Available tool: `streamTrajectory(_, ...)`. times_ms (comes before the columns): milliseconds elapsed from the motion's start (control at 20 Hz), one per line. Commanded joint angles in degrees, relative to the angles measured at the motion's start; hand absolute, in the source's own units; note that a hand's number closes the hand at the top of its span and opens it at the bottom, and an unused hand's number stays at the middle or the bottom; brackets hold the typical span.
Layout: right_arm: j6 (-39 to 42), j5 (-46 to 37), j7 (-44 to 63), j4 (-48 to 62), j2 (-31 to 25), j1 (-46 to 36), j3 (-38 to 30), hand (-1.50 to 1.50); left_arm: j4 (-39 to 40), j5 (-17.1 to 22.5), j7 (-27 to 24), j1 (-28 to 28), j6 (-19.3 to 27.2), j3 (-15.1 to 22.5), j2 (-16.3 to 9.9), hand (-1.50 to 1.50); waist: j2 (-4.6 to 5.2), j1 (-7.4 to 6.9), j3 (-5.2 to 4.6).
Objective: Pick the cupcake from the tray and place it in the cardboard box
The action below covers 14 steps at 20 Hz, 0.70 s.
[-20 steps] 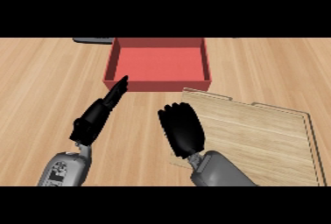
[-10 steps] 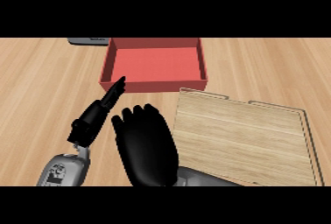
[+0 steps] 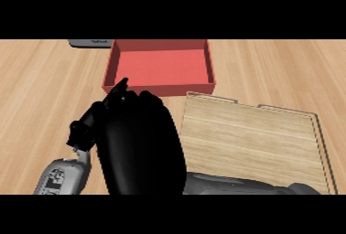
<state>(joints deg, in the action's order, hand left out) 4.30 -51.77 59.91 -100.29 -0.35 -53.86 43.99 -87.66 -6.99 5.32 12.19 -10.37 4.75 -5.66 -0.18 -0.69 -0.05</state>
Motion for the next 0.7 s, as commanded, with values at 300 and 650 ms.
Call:
streamTrajectory(300, -1.73, 2.03, -2.18, 12.01, 0.34, -9.6, -13.18, 1.5, 3.34, -1.52, -1.61, 1.89, 0.86, -0.82, 0.44, 0.0, 0.26, 0.34, 0.01)
streamTrajectory(650, -6.94, 4.53, -11.66, 25.67, 0.35, -12.33, -20.11, 1.5, -0.17, -1.7, -1.84, -1.88, 0.63, 0.19, 0.89, 0.0, 0.31, -0.13, 0.02)
